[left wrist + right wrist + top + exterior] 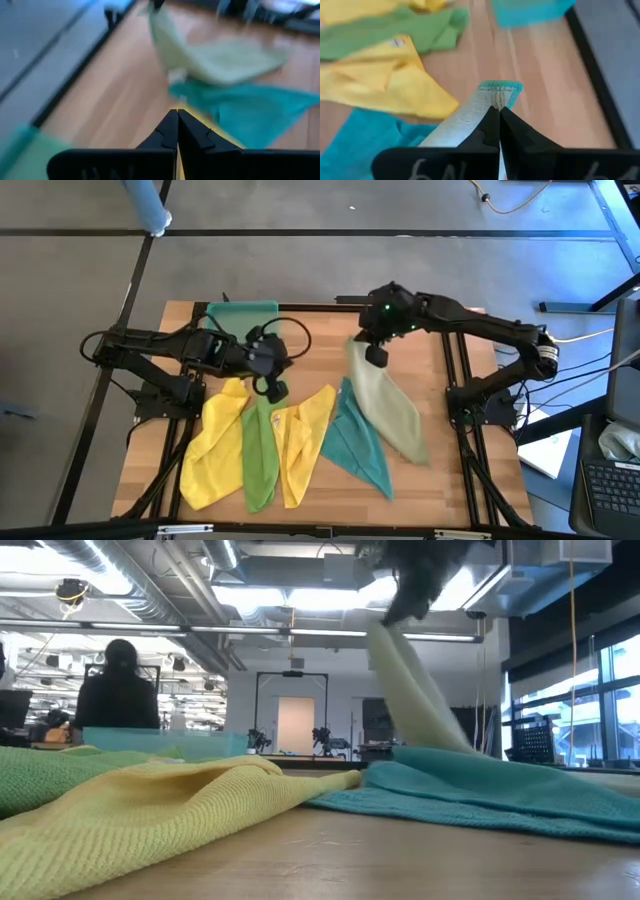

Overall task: Fold microfiber towels
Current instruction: Fold the light green microfiber cloth

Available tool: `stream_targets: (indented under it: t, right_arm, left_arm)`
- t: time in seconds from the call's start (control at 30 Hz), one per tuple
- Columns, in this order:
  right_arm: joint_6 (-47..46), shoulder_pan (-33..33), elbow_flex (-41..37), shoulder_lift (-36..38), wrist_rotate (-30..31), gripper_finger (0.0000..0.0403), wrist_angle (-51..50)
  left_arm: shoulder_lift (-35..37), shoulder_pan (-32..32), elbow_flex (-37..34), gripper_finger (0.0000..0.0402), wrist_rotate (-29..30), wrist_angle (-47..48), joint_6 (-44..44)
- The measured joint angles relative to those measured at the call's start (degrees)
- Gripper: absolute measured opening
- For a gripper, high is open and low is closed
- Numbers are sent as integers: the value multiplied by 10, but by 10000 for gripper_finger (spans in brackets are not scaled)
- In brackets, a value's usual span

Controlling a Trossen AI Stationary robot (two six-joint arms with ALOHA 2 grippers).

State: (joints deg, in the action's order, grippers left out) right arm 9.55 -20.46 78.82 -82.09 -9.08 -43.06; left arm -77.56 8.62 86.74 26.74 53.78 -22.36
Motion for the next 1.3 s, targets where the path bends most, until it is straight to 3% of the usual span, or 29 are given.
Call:
stream_targets:
  t: [0.13,0.37,0.6,0.8,1.0,1.17,1.3]
  right_arm:
    - [0,13,53,0,0,1,-1]
    - [15,45,128,0,25,1,-1]
    - [31,68,162,0,120,0,-5]
    - [18,69,162,-1,139,0,-3]
    - [13,69,175,6,136,0,64]
    - [14,69,209,7,122,0,55]
    - [18,69,224,7,121,2,59]
  left_arm:
    - [0,-4,0,0,17,-68,66]
    - [5,-54,0,0,19,-67,94]
    - [12,-127,1,0,-106,-102,92]
    - [11,-195,0,0,-162,-49,122]
    - [11,-242,0,0,-335,-236,125]
    - [11,-262,0,19,-336,-390,129]
    - [2,-267,0,60,-340,-421,125]
